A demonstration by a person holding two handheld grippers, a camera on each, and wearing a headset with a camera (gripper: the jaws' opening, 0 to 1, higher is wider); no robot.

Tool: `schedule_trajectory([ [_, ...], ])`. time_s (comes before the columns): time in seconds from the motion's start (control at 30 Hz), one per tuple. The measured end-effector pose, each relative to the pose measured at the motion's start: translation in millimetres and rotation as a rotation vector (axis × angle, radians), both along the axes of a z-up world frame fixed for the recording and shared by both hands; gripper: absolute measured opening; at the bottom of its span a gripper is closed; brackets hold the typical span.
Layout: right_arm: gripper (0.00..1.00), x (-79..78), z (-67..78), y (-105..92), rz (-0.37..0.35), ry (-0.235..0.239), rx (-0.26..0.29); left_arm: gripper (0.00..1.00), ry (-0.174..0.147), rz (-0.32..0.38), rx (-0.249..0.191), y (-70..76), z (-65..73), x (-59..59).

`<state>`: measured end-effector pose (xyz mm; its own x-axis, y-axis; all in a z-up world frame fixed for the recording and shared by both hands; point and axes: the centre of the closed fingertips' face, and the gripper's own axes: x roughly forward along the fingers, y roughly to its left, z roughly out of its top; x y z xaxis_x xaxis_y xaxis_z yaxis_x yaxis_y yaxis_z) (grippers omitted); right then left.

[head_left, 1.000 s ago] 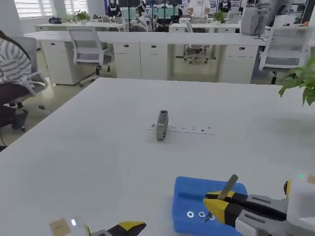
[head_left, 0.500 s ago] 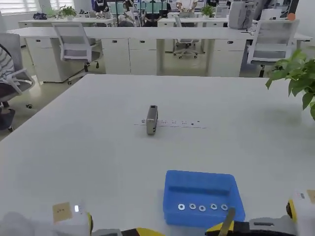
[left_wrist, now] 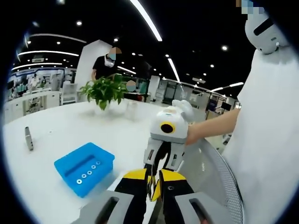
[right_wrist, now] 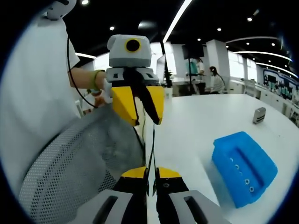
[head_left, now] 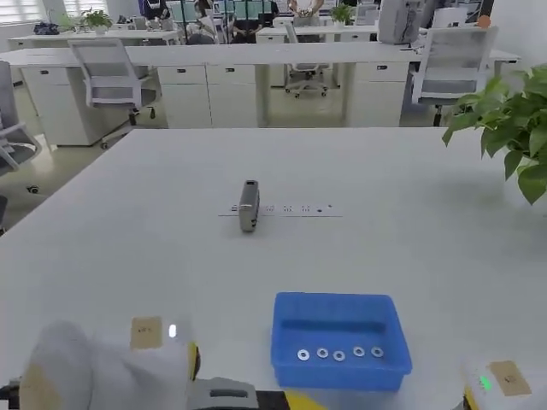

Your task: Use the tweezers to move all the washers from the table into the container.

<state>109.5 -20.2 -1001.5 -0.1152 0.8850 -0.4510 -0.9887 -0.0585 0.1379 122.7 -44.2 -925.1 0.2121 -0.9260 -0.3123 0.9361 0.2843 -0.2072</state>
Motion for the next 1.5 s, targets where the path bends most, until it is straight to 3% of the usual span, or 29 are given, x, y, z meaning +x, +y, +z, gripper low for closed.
schedule_trajectory([
  [0.07,0.03,-2.1,-1.4,0.0,0.013,-0.005,-0.010,0.06,0.008,-0.010,-0.005,-3.6,0.2,-1.3],
  [0.2,0.03,-3.4,-2.3,0.0,0.034,-0.015,-0.020,0.06,-0.011,-0.033,0.046,-6.8,-7.1,-2.1],
  [0.33,0.03,-2.4,-4.2,-0.3,0.041,-0.026,-0.032,0.01,-0.005,-0.041,0.039,-8.2,-6.7,-1.5],
  [0.5,0.04,-2.1,-7.8,-1.6,0.044,-0.037,-0.054,0.00,-0.083,-0.078,0.104,-6.7,-11.3,-0.3],
  [0.6,0.04,2.7,-11.9,-5.1,0.041,-0.067,-0.083,0.00,-0.131,-0.110,0.156,-4.9,-16.2,-0.4],
  [0.7,0.04,10.0,-16.8,-7.8,0.024,-0.097,-0.111,0.00,-0.157,-0.125,0.200,-1.1,-21.8,1.7],
  [0.8,0.05,21.7,-20.5,-10.2,-0.009,-0.141,-0.141,0.00,-0.227,-0.149,0.259,2.4,-28.1,3.9],
  [1.0,0.05,32.4,-36.8,-14.1,-0.022,-0.196,-0.223,0.00,-0.212,-0.166,0.345,8.5,-52.3,14.6],
  [1.23,0.06,40.4,-53.9,-14.0,-0.015,-0.234,-0.279,0.00,-0.191,-0.179,0.423,16.9,-74.9,22.4],
  [1.37,0.06,38.8,-56.2,-13.3,-0.020,-0.209,-0.258,0.00,-0.168,-0.185,0.441,21.3,-80.3,21.8],
  [1.5,0.10,38.9,-46.7,-13.6,-0.090,-0.129,-0.171,0.00,-0.144,-0.181,0.469,27.7,-87.7,23.4],
])
